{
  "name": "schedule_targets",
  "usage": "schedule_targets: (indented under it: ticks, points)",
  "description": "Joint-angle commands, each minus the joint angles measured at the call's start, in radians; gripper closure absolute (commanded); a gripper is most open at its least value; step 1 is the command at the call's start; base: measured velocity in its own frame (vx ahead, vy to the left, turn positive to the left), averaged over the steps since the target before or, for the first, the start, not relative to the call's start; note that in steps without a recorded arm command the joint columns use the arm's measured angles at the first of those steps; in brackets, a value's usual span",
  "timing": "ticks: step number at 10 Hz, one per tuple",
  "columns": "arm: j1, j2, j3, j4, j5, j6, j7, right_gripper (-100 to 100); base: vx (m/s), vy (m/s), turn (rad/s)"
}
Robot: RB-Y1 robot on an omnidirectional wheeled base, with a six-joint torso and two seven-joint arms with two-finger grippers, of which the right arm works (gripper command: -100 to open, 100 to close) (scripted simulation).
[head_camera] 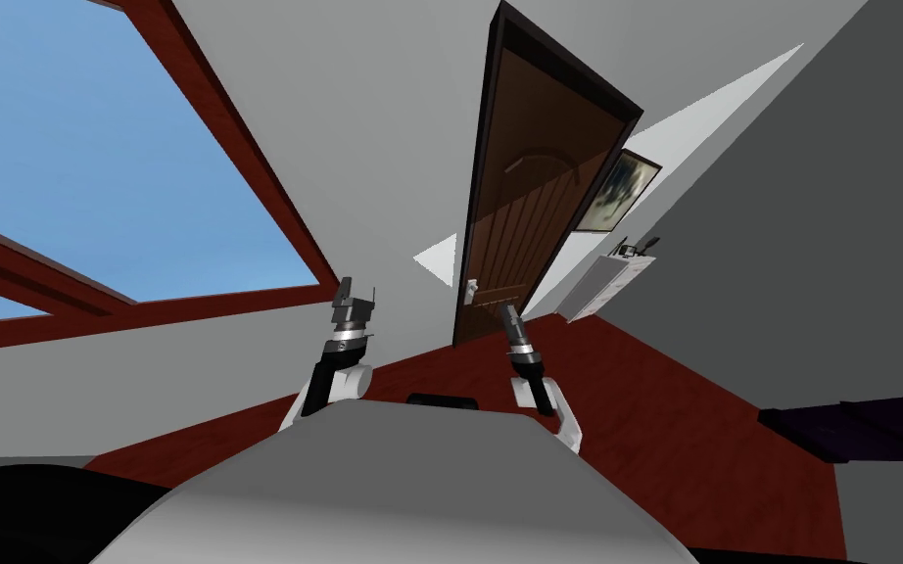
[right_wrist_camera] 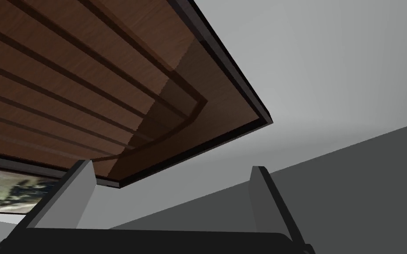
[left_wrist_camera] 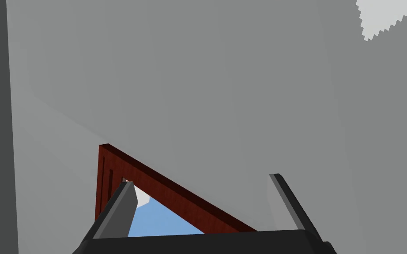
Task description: Pull the door open
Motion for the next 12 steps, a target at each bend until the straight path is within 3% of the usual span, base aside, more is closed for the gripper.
schedule_targets:
  ticks: [1, 8, 9, 12]
  points:
    - [-0.015, -0.009, -0.002, 0.033, 0.011, -0.001, 0.015, -100, 0.068, -0.009, 0.005]
    - [-0.102, -0.064, 0.019, 0.251, 0.156, 0.022, 0.167, -100, 0.087, -0.021, 0.019]
    - [-0.102, -0.064, 0.019, 0.256, 0.156, 0.022, 0.167, -100, 0.06, 0.004, 0.004]
    - [-0.135, -0.085, 0.027, 0.34, 0.211, 0.03, 0.225, -100, 0.076, -0.003, 0.015]
